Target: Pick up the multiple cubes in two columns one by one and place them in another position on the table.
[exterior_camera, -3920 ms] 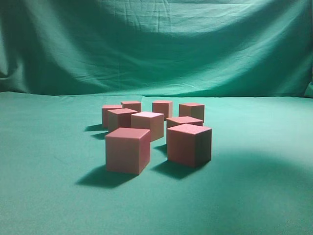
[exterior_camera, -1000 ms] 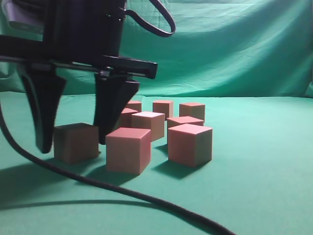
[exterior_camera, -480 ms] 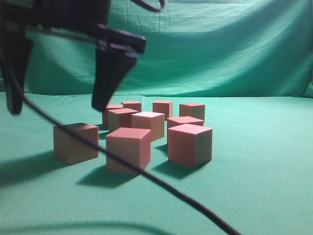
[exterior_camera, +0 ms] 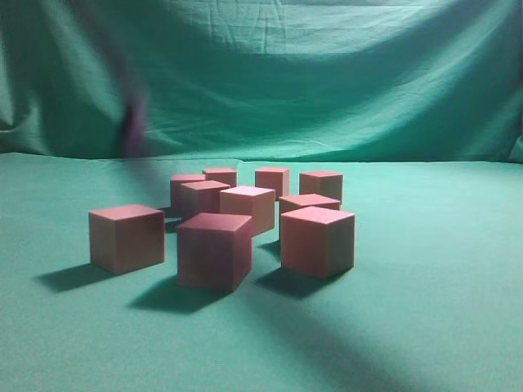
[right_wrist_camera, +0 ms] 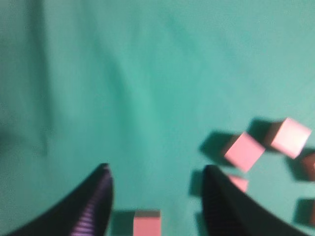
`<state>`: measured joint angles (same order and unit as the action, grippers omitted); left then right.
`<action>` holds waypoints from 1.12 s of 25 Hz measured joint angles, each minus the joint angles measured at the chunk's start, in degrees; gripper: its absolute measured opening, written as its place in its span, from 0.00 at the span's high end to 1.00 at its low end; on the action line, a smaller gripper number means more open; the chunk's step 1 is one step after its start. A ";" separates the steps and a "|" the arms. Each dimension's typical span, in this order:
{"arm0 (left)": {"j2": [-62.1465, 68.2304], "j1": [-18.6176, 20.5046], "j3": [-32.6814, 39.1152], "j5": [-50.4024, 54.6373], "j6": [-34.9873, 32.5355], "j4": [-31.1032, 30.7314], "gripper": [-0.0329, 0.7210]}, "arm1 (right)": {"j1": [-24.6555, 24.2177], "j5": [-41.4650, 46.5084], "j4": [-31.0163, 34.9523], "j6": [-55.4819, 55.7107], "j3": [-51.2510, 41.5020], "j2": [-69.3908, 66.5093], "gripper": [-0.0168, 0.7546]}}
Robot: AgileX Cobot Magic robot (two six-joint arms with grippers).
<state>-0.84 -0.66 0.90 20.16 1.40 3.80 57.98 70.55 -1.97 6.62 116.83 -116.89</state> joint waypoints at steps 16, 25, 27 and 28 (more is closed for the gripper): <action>0.00 0.00 0.00 0.00 0.00 0.00 0.96 | 0.00 1.82 -8.32 0.12 -1.95 22.24 0.98; 0.00 0.00 0.00 0.00 0.00 0.00 0.96 | 0.00 -4.38 -8.53 2.15 -28.87 44.31 0.98; 0.00 0.00 0.00 0.00 0.00 0.00 0.96 | 0.00 -6.64 -8.14 2.56 -34.99 49.27 0.98; 0.00 0.00 0.00 0.00 0.00 0.00 0.96 | 0.00 -7.64 -7.87 2.80 -37.32 52.03 0.98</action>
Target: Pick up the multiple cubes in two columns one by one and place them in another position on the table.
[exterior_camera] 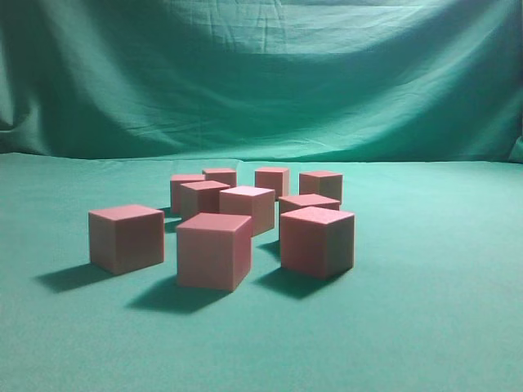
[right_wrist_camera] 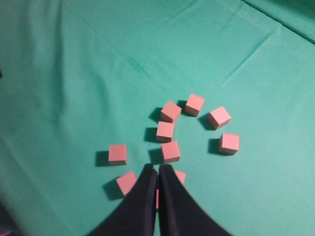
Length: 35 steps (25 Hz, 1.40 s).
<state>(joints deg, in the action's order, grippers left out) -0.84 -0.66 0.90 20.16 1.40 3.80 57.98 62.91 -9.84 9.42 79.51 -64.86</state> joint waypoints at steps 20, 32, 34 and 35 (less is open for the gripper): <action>0.00 0.00 0.00 0.00 0.00 0.00 0.96 | 0.00 -13.21 9.36 0.15 -34.38 34.88 0.98; 0.00 0.00 0.00 0.00 0.00 0.00 0.96 | -10.56 -42.12 6.80 -2.15 -54.14 39.60 0.98; 0.00 0.00 0.00 0.00 0.00 0.00 0.96 | -16.43 -47.14 6.80 -2.42 -59.14 41.37 0.98; 0.00 0.00 0.00 0.00 0.00 0.00 0.96 | -19.48 -48.88 6.80 -2.51 -61.90 42.50 0.98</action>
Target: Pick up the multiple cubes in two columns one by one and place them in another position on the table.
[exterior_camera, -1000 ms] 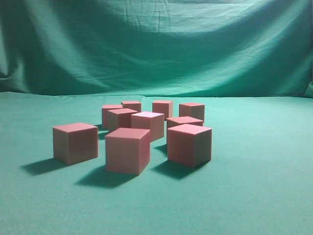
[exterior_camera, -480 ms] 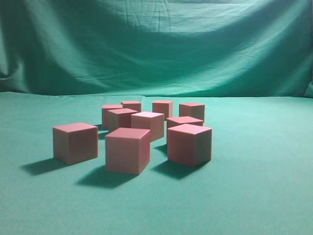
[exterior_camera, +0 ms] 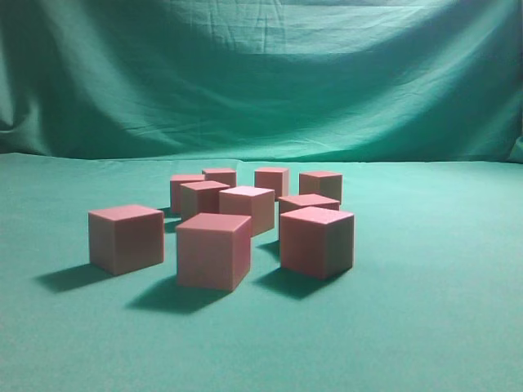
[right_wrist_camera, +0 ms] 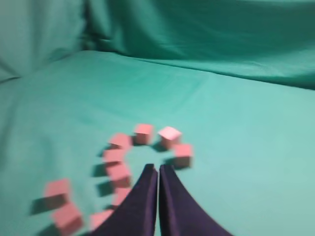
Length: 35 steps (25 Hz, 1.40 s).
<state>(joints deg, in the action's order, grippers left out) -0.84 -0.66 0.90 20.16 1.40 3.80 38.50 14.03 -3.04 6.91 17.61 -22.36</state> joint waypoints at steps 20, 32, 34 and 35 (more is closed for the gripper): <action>0.00 0.00 0.00 0.00 0.00 0.00 0.96 | -31.47 6.98 -2.57 -0.24 -19.24 23.03 0.98; 0.00 0.00 0.00 0.00 0.00 0.00 0.96 | -31.47 7.55 -2.80 -0.35 -19.24 23.03 0.98; 0.00 0.00 0.00 0.00 0.00 0.00 0.96 | -31.47 7.55 -2.80 -0.35 -19.24 23.03 0.98; 0.00 0.00 0.00 0.00 0.00 0.00 0.96 | -31.47 7.55 -2.80 -0.35 -19.24 23.03 0.98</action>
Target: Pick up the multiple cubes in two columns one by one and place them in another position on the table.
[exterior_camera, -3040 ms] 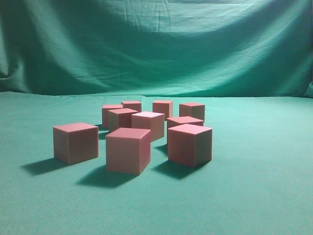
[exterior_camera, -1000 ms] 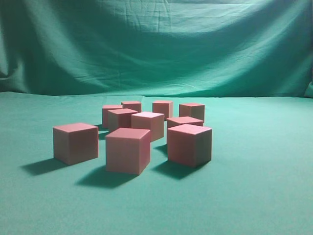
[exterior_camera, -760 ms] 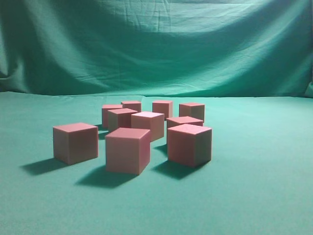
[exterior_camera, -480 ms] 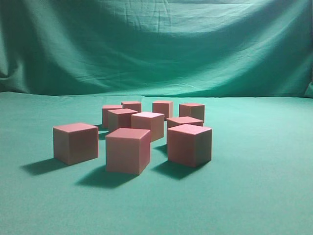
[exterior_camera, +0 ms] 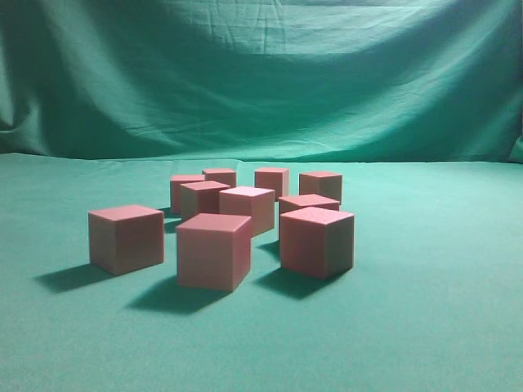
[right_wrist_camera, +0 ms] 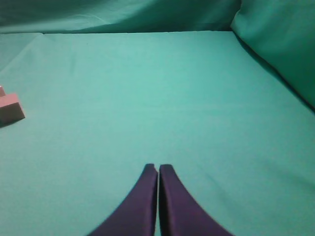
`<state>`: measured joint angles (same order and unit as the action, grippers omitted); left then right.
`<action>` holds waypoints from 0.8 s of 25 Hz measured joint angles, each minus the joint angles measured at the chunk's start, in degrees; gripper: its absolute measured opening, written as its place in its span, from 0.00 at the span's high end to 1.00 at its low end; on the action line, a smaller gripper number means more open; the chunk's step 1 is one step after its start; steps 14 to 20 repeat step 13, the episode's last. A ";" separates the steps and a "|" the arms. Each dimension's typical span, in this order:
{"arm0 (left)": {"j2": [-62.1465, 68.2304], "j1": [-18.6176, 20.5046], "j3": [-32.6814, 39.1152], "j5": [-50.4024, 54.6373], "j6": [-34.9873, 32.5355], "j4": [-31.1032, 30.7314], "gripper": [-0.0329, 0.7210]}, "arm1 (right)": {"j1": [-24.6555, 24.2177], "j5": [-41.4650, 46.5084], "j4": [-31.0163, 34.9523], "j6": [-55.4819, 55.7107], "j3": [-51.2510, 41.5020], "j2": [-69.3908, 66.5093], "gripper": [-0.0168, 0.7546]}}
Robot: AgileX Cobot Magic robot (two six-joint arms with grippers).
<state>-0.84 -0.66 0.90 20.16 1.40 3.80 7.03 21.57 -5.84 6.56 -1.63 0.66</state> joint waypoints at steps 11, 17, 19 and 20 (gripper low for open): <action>0.00 0.00 0.00 0.00 0.00 0.00 0.96 | 0.00 0.00 0.00 0.00 0.00 0.00 0.98; 0.00 0.00 0.00 0.00 0.00 0.00 0.96 | 0.00 0.00 0.00 0.00 0.00 0.00 0.98; 0.00 0.00 0.00 0.00 0.00 0.00 0.96 | 0.00 0.00 0.00 0.00 0.00 0.00 0.98; 0.00 0.00 0.00 0.00 0.00 0.00 0.96 | 0.00 0.00 0.00 0.00 0.00 0.00 0.98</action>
